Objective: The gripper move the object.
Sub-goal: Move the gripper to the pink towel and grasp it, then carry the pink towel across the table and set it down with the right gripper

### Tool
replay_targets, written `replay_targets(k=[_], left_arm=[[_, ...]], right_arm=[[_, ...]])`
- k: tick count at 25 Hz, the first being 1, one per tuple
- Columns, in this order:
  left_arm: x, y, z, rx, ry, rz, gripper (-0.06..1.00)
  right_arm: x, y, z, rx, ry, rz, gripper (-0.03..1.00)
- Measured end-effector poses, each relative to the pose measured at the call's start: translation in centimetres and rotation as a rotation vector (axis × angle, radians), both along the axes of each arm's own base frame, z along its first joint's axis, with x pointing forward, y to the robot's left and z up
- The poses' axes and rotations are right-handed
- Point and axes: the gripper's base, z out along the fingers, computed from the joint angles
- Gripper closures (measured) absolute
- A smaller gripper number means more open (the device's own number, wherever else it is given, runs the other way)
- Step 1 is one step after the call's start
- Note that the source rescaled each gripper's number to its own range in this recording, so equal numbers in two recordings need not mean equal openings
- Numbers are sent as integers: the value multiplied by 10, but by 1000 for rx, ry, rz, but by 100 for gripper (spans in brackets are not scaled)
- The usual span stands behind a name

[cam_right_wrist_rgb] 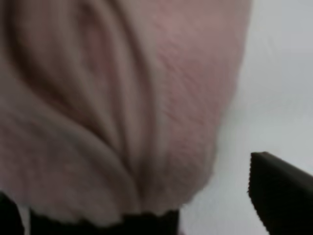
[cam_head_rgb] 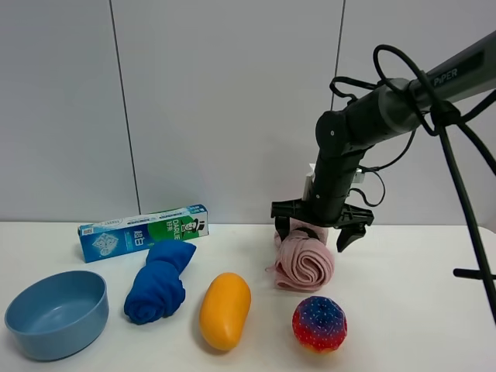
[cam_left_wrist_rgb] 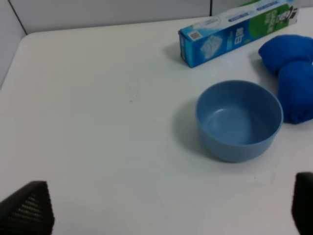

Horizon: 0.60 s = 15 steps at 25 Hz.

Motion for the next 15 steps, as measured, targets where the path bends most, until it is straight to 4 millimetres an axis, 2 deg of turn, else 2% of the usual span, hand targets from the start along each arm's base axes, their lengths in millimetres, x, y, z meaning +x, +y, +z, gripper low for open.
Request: replay_targets(k=[3, 4, 8, 9, 15], left_arm=[[0, 0, 0, 0, 0, 0, -6], [0, 0, 0, 0, 0, 0, -6], [0, 0, 0, 0, 0, 0, -6], [0, 0, 0, 0, 0, 0, -6], [0, 0, 0, 0, 0, 0, -6]], right_arm=[[2, -1, -1, 1, -13, 2, 31], [2, 0, -2, 1, -14, 2, 40], [3, 0, -1, 7, -26, 3, 87], [3, 0, -1, 8, -28, 4, 95], [3, 0, -1, 5, -28, 14, 97]])
